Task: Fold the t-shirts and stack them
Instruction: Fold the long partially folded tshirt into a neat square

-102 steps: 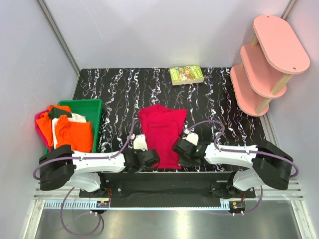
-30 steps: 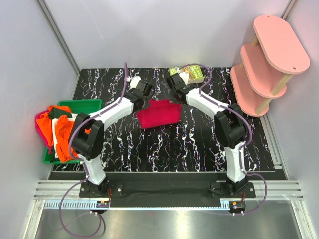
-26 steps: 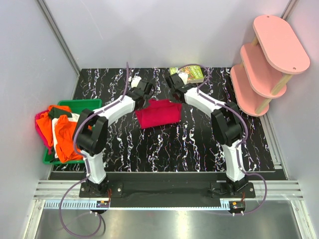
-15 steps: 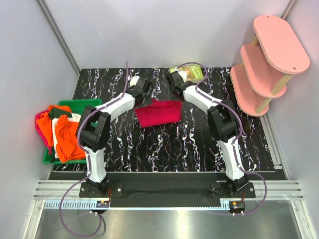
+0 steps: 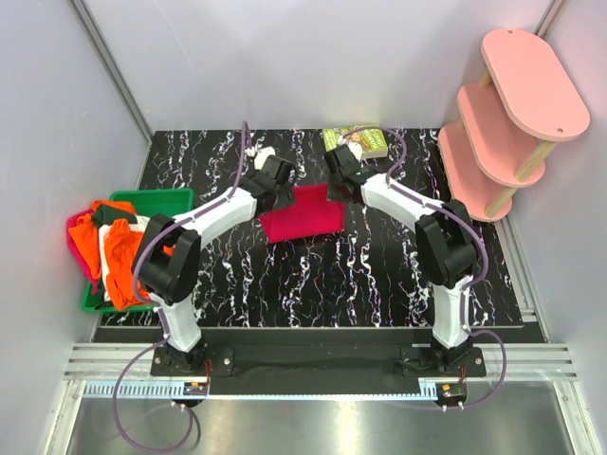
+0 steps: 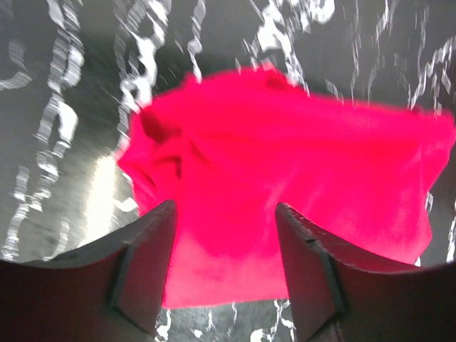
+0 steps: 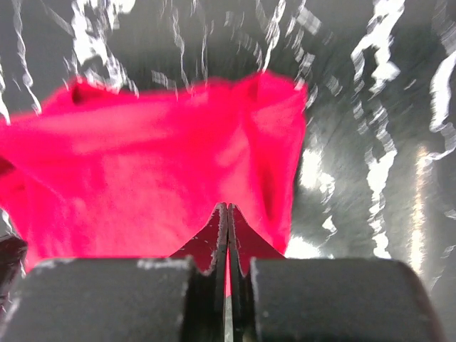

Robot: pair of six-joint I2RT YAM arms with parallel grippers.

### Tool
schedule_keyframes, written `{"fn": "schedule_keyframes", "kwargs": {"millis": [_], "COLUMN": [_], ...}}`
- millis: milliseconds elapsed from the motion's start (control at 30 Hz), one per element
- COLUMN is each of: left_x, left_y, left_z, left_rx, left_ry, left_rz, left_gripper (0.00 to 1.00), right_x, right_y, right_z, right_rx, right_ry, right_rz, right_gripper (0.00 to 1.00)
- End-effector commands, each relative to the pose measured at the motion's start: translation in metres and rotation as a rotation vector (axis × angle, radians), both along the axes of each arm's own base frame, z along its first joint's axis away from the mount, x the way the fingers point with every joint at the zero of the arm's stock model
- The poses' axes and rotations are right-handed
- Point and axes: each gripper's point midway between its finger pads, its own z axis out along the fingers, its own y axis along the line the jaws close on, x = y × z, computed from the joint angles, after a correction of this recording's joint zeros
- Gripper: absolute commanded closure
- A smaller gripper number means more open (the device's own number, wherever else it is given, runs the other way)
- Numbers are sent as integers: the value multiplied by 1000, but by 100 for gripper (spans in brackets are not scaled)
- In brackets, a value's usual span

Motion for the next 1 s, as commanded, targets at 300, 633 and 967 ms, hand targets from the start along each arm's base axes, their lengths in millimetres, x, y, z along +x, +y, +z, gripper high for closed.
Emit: {"fn": "schedule_keyframes", "kwargs": {"millis": [300,633,967], "left_x": [-32,-74,-74], "left_y": [-30,-16,-12], "left_z": [-53,-85,-78], "left_rx": [-52,-28,2], "left_ry": [152,249,212], "left_rz": [-93,-83,-83], "left_gripper": [40,40,35], "right_x": [3,-79,-69], "right_y": [30,0,-5], "right_z": [-32,-103,-75], "right_rx": [35,24,21], "right_ry": [80,314,229], "right_rz": [54,-9,-17], "right_gripper": [99,99,89]}}
